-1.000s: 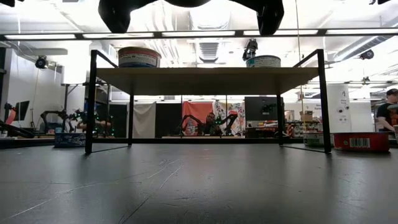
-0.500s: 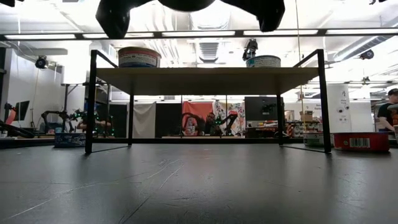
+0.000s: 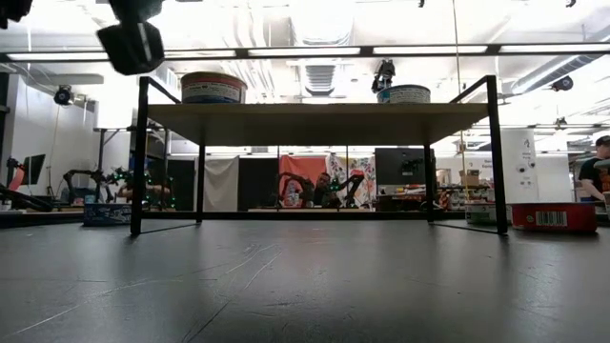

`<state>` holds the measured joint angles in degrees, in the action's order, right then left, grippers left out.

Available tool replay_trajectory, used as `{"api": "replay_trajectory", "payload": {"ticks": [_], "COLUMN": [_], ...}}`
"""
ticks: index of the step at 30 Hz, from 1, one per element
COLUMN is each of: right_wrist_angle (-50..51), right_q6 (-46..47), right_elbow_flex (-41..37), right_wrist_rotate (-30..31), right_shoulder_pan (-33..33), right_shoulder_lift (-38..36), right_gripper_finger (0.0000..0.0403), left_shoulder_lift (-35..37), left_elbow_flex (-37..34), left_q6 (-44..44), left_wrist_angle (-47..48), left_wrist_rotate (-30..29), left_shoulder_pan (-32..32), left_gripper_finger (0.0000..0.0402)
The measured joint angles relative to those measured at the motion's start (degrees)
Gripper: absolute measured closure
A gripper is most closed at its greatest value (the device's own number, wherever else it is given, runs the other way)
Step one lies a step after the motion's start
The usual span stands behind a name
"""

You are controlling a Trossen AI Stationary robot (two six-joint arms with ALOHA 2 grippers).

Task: Stack canned seafood by type on shelf
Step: Put the green tuna can on the shelf

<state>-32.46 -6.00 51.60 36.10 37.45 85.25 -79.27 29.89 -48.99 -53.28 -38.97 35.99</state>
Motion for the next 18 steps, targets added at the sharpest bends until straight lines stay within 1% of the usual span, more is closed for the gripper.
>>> {"api": "replay_trajectory", "payload": {"ticks": [2,8,12,14,18], "right_wrist_angle": [-0.3,2.5,2.3,2.2,2.3], "right_q6": [-8.3,-37.6,-55.7,-63.7,-75.1], "right_elbow_flex": [1.7,9.3,15.4,18.2,22.4], "right_wrist_rotate": [0.5,8.0,20.1,25.0,27.8], "right_shoulder_pan": [0.9,2.0,2.0,1.9,1.5], "right_shoulder_lift": [1.2,9.1,15.6,18.8,23.6], "right_gripper_finger": [0.0102,0.0119,0.0128,0.0131,0.0133], "left_shoulder_lift": [0.6,-0.7,-2.2,-3.0,-4.5], "left_elbow_flex": [-0.8,-1.5,-1.5,-1.5,-1.5], "left_q6": [-4.5,-14.7,-20.6,-22.8,-24.0], "left_wrist_angle": [-1.0,-3.2,-3.3,-3.5,-5.7], "left_wrist_rotate": [2.3,6.2,8.3,8.5,8.6], "left_shoulder_pan": [0.0,0.0,-0.1,-0.1,-0.1], "left_gripper_finger": [0.0286,0.0286,0.0286,0.0286,0.0286]}}
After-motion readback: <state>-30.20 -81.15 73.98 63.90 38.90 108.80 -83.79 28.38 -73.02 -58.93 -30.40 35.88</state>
